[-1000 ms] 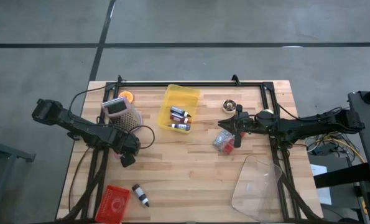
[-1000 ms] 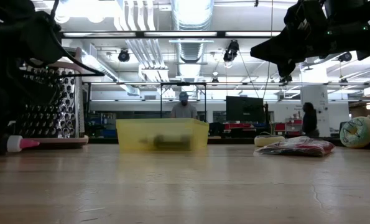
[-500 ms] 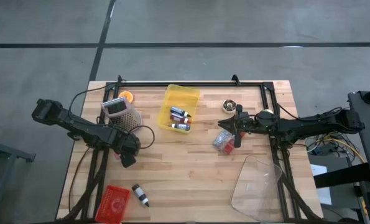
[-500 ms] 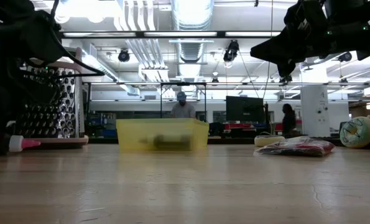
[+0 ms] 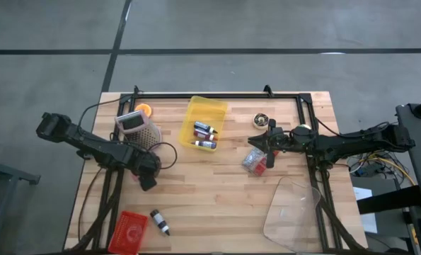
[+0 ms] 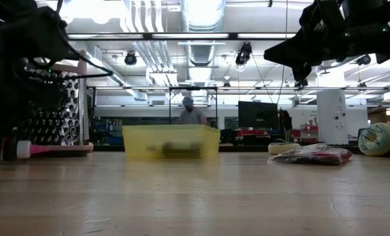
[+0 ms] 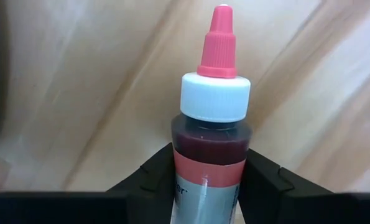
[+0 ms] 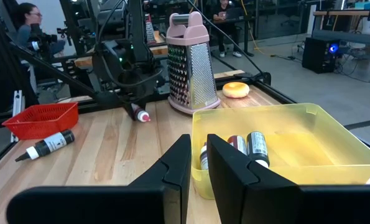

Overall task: Pick & Place Food Item
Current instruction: Put the pink food coloring into the yellow bin

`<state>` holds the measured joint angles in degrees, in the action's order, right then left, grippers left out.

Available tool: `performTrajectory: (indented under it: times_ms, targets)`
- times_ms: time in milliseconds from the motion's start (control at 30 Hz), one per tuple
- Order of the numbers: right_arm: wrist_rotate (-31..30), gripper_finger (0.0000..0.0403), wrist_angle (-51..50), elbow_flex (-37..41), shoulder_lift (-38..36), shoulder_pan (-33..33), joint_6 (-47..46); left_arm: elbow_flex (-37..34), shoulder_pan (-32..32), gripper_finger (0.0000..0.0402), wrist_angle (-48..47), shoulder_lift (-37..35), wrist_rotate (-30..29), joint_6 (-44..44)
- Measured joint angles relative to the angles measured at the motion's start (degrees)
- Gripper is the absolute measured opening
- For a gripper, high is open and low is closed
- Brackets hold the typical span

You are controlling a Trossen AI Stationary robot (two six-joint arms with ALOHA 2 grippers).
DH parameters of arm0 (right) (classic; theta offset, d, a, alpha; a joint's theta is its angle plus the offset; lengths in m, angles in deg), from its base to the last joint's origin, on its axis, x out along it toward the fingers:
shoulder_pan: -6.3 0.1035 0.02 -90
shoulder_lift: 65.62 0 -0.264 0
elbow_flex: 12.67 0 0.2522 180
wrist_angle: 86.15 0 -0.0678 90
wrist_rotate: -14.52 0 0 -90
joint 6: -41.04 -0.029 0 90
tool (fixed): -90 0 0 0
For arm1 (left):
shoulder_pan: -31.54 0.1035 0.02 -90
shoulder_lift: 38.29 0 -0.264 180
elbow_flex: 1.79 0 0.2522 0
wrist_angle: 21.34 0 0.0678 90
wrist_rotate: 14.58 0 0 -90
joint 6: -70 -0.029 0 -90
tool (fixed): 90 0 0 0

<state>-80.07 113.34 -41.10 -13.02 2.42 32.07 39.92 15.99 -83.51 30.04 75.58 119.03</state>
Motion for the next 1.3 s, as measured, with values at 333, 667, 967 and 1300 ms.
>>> performTrajectory:
  times_ms: [333, 667, 967, 1300]
  targets:
    - [0.0, 0.0047, 0.0, 0.0, 0.0, 0.0, 0.0, 8.4, 0.0, 0.0137, -1.6, 0.0, 1.1, 0.3]
    - [0.0, 0.0047, 0.0, 0.0, 0.0, 0.0, 0.0, 21.3, 0.2, 0.0137, -3.3, 1.3, -7.9, -1.7]
    - [0.0, 0.0047, 0.0, 0.0, 0.0, 0.0, 0.0, 32.2, 4.0, 0.0137, -2.7, 6.8, -18.7, -5.1]
    - [0.0, 0.0047, 0.0, 0.0, 0.0, 0.0, 0.0, 44.7, 11.9, 0.0137, -0.8, 17.9, -24.1, -13.4]
